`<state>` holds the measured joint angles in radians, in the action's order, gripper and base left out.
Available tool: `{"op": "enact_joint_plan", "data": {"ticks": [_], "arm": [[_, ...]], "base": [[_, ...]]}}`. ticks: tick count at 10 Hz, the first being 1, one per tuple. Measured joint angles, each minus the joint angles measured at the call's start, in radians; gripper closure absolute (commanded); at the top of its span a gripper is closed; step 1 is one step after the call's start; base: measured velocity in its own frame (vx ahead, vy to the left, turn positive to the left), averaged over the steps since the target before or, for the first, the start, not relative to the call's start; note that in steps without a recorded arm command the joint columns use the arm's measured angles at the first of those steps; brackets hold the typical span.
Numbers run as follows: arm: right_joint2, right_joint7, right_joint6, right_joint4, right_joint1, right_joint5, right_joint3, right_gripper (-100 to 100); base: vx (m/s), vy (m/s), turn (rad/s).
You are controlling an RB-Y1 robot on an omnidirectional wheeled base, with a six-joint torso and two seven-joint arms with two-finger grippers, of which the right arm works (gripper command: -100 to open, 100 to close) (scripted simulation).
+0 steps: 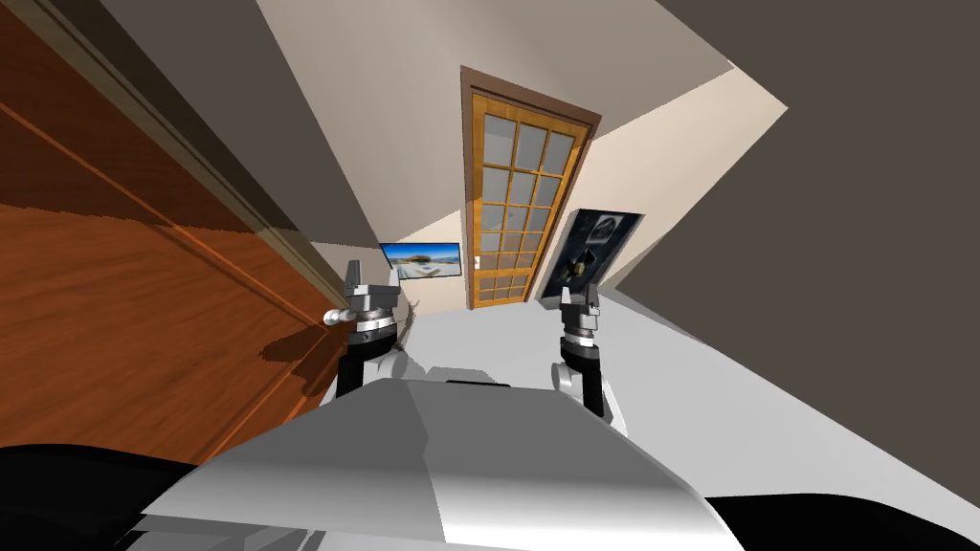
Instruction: Pull the door open
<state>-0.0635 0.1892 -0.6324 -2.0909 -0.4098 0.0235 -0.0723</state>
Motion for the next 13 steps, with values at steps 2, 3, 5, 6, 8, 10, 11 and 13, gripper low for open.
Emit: {"op": "enact_joint_plan", "data": {"ticks": [2, 3, 5, 6, 8, 10, 11, 13], "arm": [[-0.005, 0.033, -0.010, 0.051, 0.019, -0.015, -0.009, -100], [-0.006, 0.049, -0.014, 0.077, 0.031, -0.021, -0.012, -100], [-0.007, 0.084, -0.020, 0.123, 0.047, -0.034, -0.017, -100], [-0.007, 0.102, -0.024, 0.150, 0.057, -0.042, -0.020, -100], [-0.012, 0.144, -0.027, 0.205, 0.083, -0.060, -0.031, -100], [-0.016, 0.188, -0.041, 0.264, 0.100, -0.078, -0.041, -100], [-0.017, 0.211, -0.048, 0.294, 0.110, -0.088, -0.045, -100], [-0.022, 0.260, -0.050, 0.345, 0.129, -0.108, -0.057, -100]], "base": [[0.087, 0.007, 0.154], [0.077, 0.004, 0.126], [0.084, 0.005, 0.166], [0.107, -0.001, 0.170], [0.098, -0.004, 0.156], [0.102, 0.002, 0.188], [0.104, -0.016, 0.195], [0.079, -0.008, 0.113]]}}
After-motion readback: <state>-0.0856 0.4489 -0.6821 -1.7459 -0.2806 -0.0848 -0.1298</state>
